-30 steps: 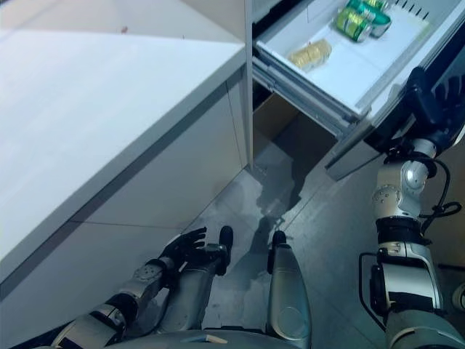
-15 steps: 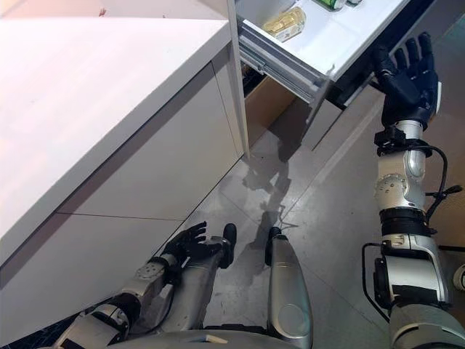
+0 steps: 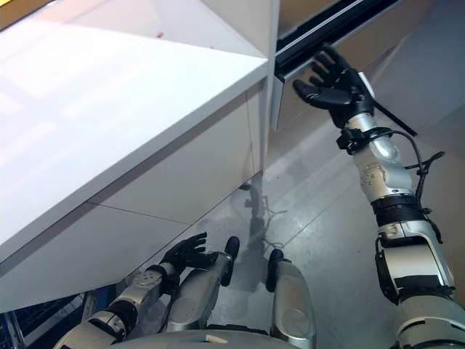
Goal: Put drinks into fridge and close the fridge
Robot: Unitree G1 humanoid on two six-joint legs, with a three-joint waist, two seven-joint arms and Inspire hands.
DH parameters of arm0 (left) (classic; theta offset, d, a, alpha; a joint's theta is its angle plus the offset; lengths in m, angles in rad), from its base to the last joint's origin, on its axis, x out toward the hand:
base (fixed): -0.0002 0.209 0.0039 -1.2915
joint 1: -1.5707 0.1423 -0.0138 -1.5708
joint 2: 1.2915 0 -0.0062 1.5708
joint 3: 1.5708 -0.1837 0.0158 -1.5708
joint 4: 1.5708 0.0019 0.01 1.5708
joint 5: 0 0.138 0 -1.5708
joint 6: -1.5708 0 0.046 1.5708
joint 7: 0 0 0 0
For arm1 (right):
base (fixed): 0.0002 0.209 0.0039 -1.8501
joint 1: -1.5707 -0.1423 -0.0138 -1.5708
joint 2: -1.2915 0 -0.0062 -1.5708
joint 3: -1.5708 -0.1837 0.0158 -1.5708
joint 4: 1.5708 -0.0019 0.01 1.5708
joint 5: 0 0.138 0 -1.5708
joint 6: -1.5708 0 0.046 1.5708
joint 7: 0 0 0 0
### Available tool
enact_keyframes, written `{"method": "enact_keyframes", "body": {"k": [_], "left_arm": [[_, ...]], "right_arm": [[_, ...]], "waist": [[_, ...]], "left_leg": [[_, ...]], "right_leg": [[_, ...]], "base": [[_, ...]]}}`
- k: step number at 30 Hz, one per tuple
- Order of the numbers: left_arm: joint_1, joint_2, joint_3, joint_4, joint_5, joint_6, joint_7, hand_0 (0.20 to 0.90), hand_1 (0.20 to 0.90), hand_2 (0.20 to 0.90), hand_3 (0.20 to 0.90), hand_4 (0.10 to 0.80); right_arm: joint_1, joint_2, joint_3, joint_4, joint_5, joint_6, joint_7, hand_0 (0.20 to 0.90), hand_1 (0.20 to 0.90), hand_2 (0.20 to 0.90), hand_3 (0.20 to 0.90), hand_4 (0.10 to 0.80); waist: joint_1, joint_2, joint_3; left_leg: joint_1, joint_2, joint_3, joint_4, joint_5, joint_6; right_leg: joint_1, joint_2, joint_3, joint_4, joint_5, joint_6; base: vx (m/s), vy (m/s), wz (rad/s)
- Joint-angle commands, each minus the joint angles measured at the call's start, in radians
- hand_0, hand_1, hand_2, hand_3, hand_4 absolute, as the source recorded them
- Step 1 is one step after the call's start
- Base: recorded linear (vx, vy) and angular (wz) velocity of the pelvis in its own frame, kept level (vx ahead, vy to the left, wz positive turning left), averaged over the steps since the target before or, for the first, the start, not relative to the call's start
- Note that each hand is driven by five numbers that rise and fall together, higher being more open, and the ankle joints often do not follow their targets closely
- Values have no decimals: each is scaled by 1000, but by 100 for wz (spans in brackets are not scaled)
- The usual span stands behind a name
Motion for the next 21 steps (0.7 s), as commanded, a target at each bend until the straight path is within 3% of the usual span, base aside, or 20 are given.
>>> {"method": "enact_keyframes", "body": {"k": [1,5,10,17,21], "left_arm": [[179,87,-44,15,66,20,-21,900,900,900,900,800],[196,81,-39,27,64,19,-30,900,900,900,900,800],[208,61,-35,50,61,10,-39,900,900,900,900,800],[201,40,-39,79,37,14,-75,900,900,900,900,800],[189,28,-44,92,15,26,-90,900,900,900,900,800]], "right_arm": [[-105,55,-21,-99,-1,-114,-23,900,900,900,900,800],[-66,70,-64,-111,-18,-187,-126,900,900,900,900,800],[12,78,-105,-145,-52,-215,-212,900,900,900,900,800],[119,71,-124,-114,-46,-225,-250,900,900,900,900,800],[193,90,-111,-64,-138,-199,-277,900,900,900,900,800]], "waist": [[41,-69,-174],[28,-69,-202],[1,-72,-251],[-42,-80,-304],[-65,-78,-333]], "left_leg": [[58,-17,73,-9,-70,67],[115,-3,82,-74,-56,63],[175,14,116,-164,-32,54],[227,41,168,-272,2,38],[254,62,199,-354,37,22]], "right_leg": [[89,-40,47,-144,120,49],[141,-33,47,-219,139,56],[194,-15,58,-319,169,62],[229,10,82,-426,215,66],[243,24,86,-491,246,71]], "base": [[91,-19,9],[45,-27,4],[15,-37,4],[-18,-36,-14],[-40,-23,-15]]}}
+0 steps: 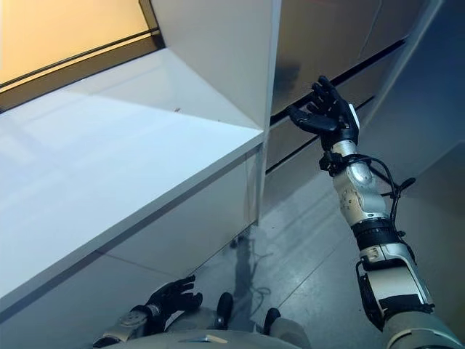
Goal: Put drinks into fridge and close the fridge
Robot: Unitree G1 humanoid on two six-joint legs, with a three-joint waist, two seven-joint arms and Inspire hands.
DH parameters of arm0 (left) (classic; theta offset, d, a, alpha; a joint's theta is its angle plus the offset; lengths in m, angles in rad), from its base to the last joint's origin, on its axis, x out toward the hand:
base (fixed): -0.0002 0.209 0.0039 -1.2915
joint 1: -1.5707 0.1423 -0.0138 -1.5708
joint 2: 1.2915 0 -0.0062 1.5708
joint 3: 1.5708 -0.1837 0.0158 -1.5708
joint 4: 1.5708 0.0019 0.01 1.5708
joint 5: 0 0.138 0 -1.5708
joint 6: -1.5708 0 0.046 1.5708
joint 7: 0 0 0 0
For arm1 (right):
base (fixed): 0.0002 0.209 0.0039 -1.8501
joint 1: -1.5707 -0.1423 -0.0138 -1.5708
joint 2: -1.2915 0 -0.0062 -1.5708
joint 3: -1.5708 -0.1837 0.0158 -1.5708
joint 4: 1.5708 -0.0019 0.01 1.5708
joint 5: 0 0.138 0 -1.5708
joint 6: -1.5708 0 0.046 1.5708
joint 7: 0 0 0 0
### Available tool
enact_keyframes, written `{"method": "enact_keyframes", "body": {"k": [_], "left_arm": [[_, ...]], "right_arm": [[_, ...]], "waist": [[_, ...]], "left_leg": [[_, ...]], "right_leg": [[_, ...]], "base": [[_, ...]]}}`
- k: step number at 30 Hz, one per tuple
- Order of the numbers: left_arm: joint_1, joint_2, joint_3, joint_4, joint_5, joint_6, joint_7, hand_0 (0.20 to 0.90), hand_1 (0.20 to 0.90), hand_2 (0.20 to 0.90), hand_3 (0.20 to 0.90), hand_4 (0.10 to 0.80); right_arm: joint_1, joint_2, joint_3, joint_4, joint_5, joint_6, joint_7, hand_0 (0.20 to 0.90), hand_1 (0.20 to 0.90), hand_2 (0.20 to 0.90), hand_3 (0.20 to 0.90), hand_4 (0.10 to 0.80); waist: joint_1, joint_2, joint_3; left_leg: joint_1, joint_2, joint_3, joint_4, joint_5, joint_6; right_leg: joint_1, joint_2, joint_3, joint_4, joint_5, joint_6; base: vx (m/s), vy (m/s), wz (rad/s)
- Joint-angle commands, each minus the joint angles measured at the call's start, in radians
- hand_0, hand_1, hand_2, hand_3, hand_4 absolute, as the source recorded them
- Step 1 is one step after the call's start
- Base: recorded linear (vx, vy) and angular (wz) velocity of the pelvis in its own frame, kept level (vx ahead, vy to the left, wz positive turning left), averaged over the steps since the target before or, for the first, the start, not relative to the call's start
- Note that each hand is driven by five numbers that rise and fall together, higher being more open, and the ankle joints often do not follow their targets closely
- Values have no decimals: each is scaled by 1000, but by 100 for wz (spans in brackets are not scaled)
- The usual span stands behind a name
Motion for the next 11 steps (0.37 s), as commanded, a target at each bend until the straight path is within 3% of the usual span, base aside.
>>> {"method": "enact_keyframes", "body": {"k": [1,7,11], "left_arm": [[5,-9,-53,57,-9,-4,-35,900,900,900,900,800],[-1,-37,-20,93,-66,-12,-32,900,900,900,900,800],[20,-45,18,107,-72,-15,-28,900,900,900,900,800]], "right_arm": [[22,-8,-25,-17,-107,-67,-4,900,900,900,900,800],[176,43,15,193,-185,15,115,900,900,900,900,800],[311,108,27,307,-218,6,153,900,900,900,900,800]], "waist": [[-29,-18,-70],[-44,-18,-100],[-45,-16,-113]], "left_leg": [[20,11,108,-46,-28,-2],[32,19,141,-84,-20,-10],[43,24,153,-105,-12,-10]], "right_leg": [[6,-21,58,-143,161,46],[9,-11,52,-200,185,48],[13,-6,49,-206,185,49]], "base": [[-28,-17,-18],[-38,-7,-11],[-12,-11,-8]]}}
